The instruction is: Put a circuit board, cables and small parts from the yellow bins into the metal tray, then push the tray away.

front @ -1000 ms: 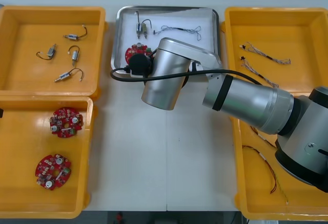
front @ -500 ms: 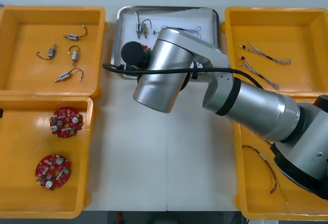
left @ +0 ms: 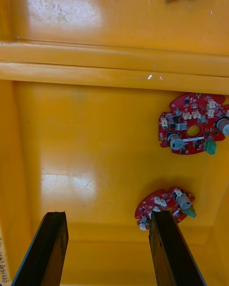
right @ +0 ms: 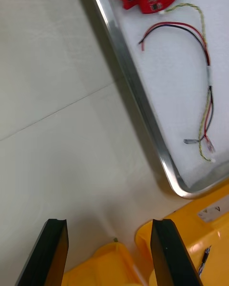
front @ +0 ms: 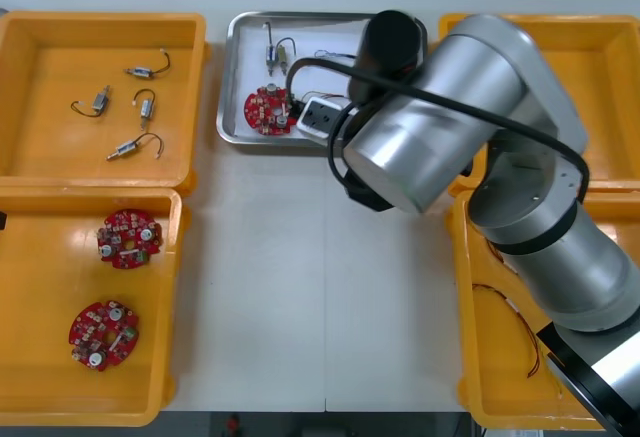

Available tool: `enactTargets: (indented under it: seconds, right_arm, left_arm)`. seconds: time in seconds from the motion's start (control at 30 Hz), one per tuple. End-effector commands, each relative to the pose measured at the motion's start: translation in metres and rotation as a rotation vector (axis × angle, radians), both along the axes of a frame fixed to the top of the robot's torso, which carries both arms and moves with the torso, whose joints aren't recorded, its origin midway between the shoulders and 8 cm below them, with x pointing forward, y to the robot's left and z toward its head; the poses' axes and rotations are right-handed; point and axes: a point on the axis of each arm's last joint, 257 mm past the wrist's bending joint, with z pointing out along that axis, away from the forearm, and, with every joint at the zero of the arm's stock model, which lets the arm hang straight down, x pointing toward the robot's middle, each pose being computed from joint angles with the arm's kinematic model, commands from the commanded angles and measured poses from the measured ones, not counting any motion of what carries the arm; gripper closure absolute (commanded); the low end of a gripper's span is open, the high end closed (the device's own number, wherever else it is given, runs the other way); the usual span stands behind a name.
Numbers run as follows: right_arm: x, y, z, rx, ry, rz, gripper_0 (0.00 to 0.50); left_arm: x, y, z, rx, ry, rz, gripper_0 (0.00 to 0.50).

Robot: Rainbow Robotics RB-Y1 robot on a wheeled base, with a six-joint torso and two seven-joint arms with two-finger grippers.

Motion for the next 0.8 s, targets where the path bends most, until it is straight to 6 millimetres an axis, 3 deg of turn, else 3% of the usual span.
enactTargets:
  seconds: [0.03, 0.17, 0.33, 0.53, 0.8]
  right_arm:
    - [-0.005, -0.029, 0.016, 0.184, -0.007, -0.114, 0.0]
    - [-0.006, -0.074, 0.012, 0.275, 0.025, -0.217, 0.0]
    - [0.003, -0.129, 0.022, 0.369, 0.011, -0.373, 0.0]
    - [0.009, -0.172, 0.036, 0.468, -0.027, -0.556, 0.0]
    - [-0.004, -0.24, 0.025, 0.453, -0.038, -0.72, 0.0]
  left_arm:
    - [-0.002, -0.005, -0.005, 0.034, 0.002, -0.069, 0.0]
    - [-0.002, -0.005, -0.005, 0.034, 0.002, -0.069, 0.0]
    - [-0.002, -0.005, -0.005, 0.034, 0.002, -0.069, 0.0]
    - [-0.002, -0.005, -0.005, 0.034, 0.002, -0.069, 0.0]
    - [-0.002, -0.005, -0.005, 0.034, 0.002, -0.069, 0.0]
